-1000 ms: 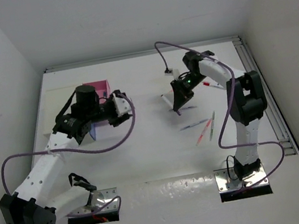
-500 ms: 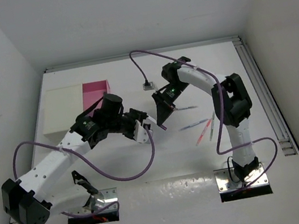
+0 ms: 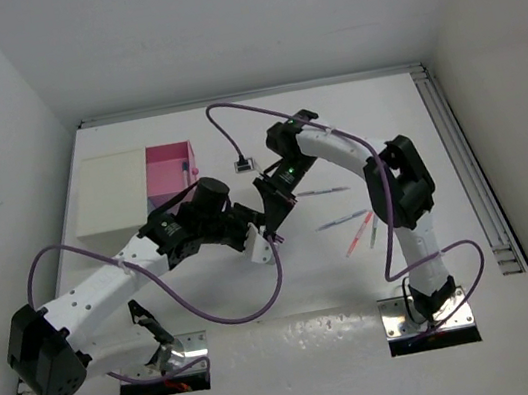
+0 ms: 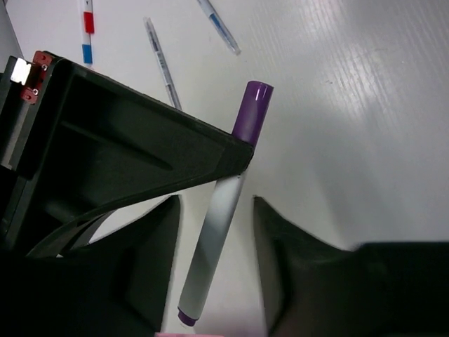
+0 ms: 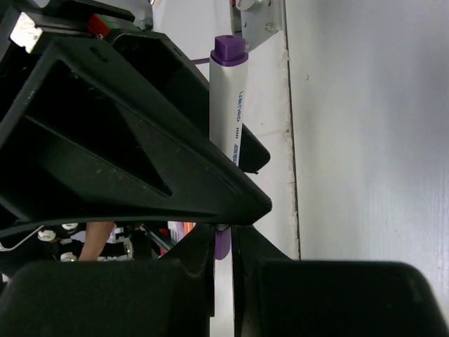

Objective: Sort the stationery into containers
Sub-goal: Place the pen in the storage box.

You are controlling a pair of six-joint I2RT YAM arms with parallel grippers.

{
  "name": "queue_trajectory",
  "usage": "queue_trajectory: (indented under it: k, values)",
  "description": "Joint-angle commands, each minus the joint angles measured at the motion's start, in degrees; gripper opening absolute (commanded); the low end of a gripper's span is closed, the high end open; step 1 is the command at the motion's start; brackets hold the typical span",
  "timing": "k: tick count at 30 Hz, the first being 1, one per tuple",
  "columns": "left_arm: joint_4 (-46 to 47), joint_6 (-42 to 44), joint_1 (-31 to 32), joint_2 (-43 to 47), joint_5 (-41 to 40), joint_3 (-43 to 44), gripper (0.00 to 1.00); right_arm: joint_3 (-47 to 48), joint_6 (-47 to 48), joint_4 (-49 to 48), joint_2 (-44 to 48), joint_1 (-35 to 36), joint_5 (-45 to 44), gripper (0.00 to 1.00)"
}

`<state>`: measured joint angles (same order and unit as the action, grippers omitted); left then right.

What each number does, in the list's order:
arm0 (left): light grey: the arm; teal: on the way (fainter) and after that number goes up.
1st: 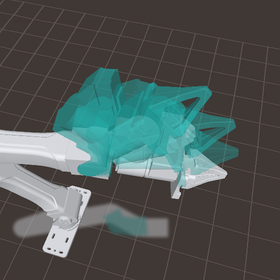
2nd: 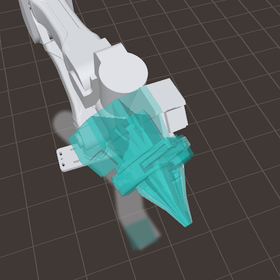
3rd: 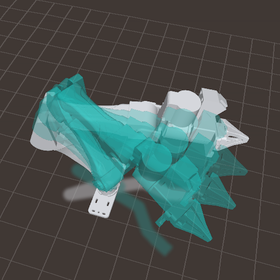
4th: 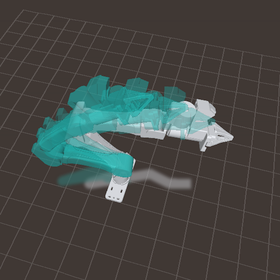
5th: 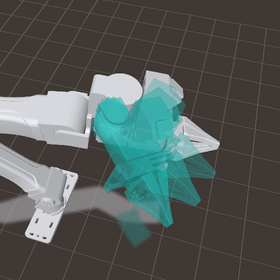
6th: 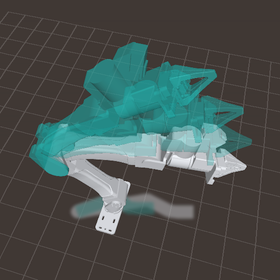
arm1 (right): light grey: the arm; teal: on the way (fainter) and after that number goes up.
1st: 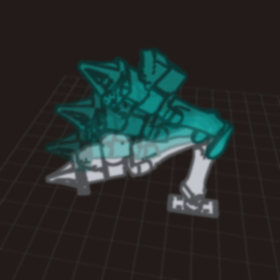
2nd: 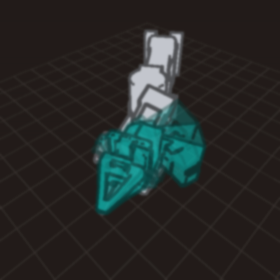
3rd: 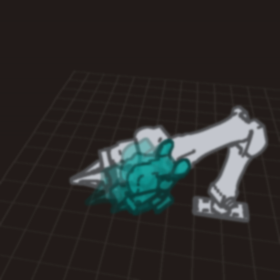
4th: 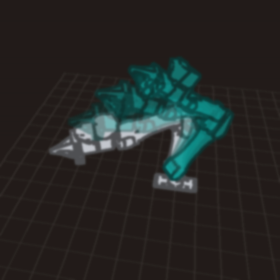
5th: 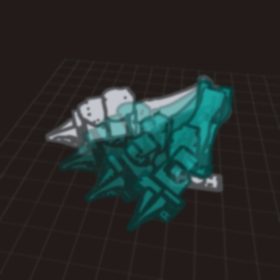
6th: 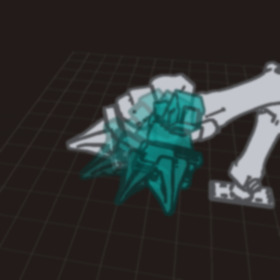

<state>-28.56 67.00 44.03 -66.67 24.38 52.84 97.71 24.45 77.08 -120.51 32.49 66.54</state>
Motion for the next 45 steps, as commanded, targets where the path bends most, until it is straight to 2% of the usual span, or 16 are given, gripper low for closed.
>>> queue_trajectory:
  k: [1,5,6,9,10,11,15,18,19,21,22,24,27,32,38,45]
  values:
    - [1.9,0.8,0.8,0.5,-0.7,0.0,0.45,1.9,1.7,12.7,2.1,0.0,1.9,0.0]
    - [0.2,-1.8,1.0,1.1,-1.4,0.3,0.23,3.4,1.1,12.8,2.6,-0.4,1.3,0.04]
    - [0.1,-2.4,0.8,1.7,-1.6,0.4,0.16,4.1,1.0,12.7,2.8,-0.8,1.0,0.09]
    - [-0.5,-7.2,0.5,3.7,-2.3,0.0,0.07,5.2,-1.2,10.6,4.0,-4.2,-1.4,0.44]
    - [-0.1,-8.6,0.3,4.4,-2.5,-0.1,0.05,5.6,-2.0,9.5,4.7,-5.3,-2.2,0.48]
    - [0.4,-10.6,-0.9,5.5,-2.7,0.0,0.0,6.5,-2.5,9.1,5.2,-6.6,-3.2,0.5]
    - [3.3,-30.7,-5.1,5.5,-6.2,2.7,0.0,8.5,-4.8,4.6,7.6,-15.8,-8.2,0.51]
    - [0.7,-43.7,-10.4,2.3,-5.8,8.0,0.0,5.2,-11.3,-6.6,12.4,-23.7,-11.6,0.6]
    - [0.3,-45.9,-13.2,0.9,-3.9,9.9,0.0,1.0,-17.4,-16.3,14.2,-25.6,-13.3,0.66]
    - [2.2,-52.7,-16.1,0.7,-3.3,10.4,0.0,-4.8,-22.4,-27.5,20.3,-30.9,-16.3,0.77]
    - [3.4,-54.6,-18.9,1.1,-3.7,10.4,0.0,-12.5,-27.2,-40.1,22.6,-32.2,-19.1,0.88]
    - [6.1,-60.0,-22.6,1.4,-6.3,10.3,0.0,-23.5,-29.4,-57.2,29.8,-36.6,-21.7,0.99]
    - [6.9,-63.2,-25.9,0.6,-7.9,11.4,0.0,-28.6,-26.5,-64.2,33.0,-39.1,-26.9,0.99]
    - [6.7,-69.5,-32.2,-4.4,-11.1,14.6,0.0,-30.9,-26.0,-69.6,29.5,-45.0,-27.7,0.99]
    - [8.4,-74.6,-37.4,-8.8,-11.3,16.9,0.0,-31.4,-24.9,-72.8,25.4,-49.5,-23.1,0.99]
    - [8.3,-77.2,-39.7,-14.9,-11.5,19.5,0.0,-32.1,-28.9,-78.7,20.8,-51.4,-17.9,0.99]
